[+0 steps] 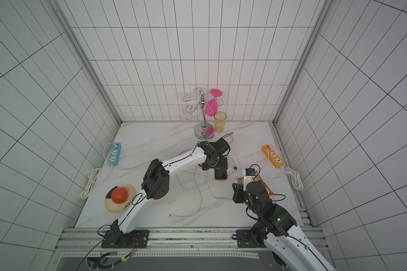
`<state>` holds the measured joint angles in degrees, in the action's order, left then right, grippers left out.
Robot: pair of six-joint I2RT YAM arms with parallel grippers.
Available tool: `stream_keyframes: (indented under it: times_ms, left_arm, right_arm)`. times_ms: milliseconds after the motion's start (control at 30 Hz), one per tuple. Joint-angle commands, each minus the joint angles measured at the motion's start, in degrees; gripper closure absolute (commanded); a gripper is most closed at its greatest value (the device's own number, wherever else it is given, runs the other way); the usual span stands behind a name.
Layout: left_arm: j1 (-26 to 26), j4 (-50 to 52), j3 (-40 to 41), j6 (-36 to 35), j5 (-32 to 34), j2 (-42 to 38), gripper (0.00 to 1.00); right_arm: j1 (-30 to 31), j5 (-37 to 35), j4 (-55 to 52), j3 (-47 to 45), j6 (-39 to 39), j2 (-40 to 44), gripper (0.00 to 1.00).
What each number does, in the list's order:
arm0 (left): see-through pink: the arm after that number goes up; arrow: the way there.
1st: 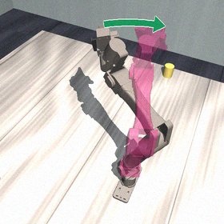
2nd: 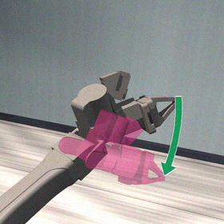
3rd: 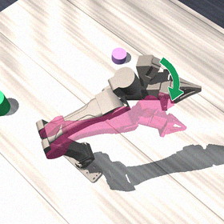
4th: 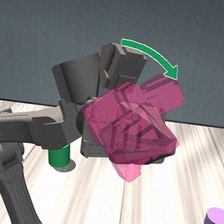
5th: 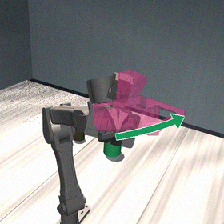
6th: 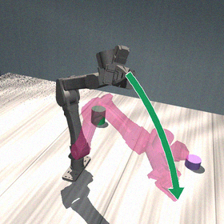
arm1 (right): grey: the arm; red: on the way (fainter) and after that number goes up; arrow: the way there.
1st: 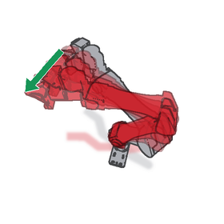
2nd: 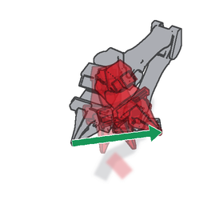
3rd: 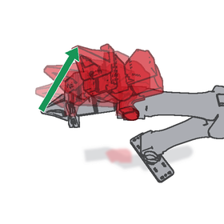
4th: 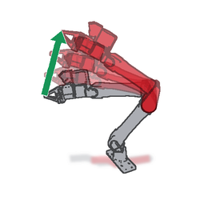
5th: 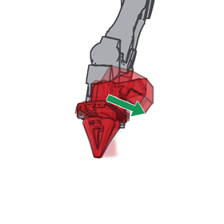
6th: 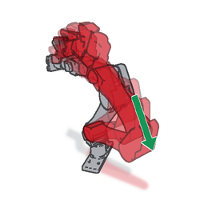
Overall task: Plug the charging cable into the phone
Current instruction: Pick up the phone at the center of the board.
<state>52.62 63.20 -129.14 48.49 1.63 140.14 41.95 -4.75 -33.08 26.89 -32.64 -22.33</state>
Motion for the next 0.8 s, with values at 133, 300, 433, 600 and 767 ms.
stream_keyframes:
  times_ms: [133,300,433,600,767]
  left_arm:
    - [1.64,1.27,-7.75,1.39,3.46,5.90,0.04]
    - [2.20,1.01,-9.70,1.31,5.84,8.27,0.03]
    - [2.60,0.79,-10.89,1.08,6.90,9.96,0.03]
    - [3.52,3.73,-13.49,-0.56,9.15,12.79,0.03]
    - [3.48,8.55,-13.23,-2.75,11.85,14.18,0.10]
  right_arm:
    - [-0.38,0.92,0.12,1.74,0.89,0.05,1.00]
    - [-0.36,1.32,0.12,1.77,1.57,-0.07,1.00]
    - [-0.38,1.41,0.12,1.76,1.66,-0.16,1.00]
    - [-0.38,1.41,0.45,1.76,1.77,-0.67,1.00]
    - [-0.38,1.58,1.29,1.85,1.54,-1.30,1.00]
